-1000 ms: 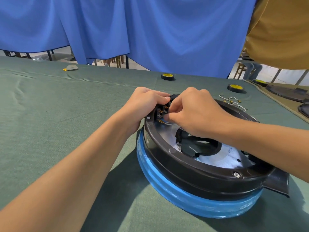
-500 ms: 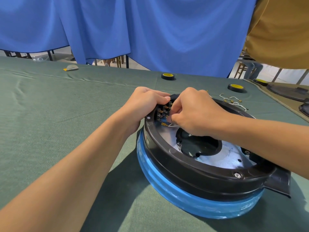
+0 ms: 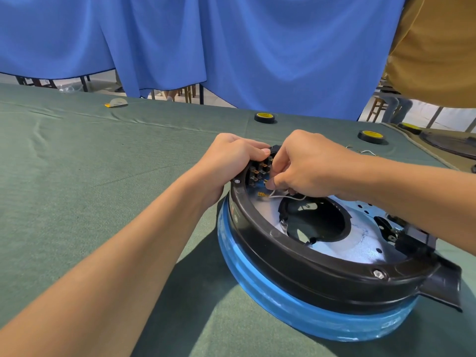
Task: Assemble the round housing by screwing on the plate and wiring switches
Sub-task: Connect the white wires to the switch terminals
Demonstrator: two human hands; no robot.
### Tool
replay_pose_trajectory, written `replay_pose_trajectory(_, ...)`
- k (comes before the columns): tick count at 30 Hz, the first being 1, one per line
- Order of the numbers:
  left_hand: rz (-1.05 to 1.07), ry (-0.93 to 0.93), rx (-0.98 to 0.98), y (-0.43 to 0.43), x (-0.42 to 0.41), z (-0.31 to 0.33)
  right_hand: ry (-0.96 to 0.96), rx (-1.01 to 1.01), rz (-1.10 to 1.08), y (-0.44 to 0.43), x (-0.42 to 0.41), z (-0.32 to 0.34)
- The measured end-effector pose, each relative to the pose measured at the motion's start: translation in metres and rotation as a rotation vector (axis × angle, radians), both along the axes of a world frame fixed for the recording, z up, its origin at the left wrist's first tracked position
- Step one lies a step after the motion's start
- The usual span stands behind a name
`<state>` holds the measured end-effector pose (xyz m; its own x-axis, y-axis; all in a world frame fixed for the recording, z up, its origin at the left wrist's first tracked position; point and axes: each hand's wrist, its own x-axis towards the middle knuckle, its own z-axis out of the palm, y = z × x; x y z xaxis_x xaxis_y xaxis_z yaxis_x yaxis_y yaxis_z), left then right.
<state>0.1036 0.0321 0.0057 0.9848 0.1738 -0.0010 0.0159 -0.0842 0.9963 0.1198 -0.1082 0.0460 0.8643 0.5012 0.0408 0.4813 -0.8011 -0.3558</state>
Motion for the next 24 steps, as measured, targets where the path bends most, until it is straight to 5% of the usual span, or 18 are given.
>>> replay_pose_trajectory(17, -0.002, -0.004, 0.004, -0.001, 0.0, 0.001, -0.081, 0.047, -0.016, 0.002, 0.0, -0.009)
replay_pose_trajectory(24, -0.016, -0.009, -0.013, -0.001, 0.001, 0.0, -0.193, -0.114, 0.262, -0.013, 0.005, -0.003)
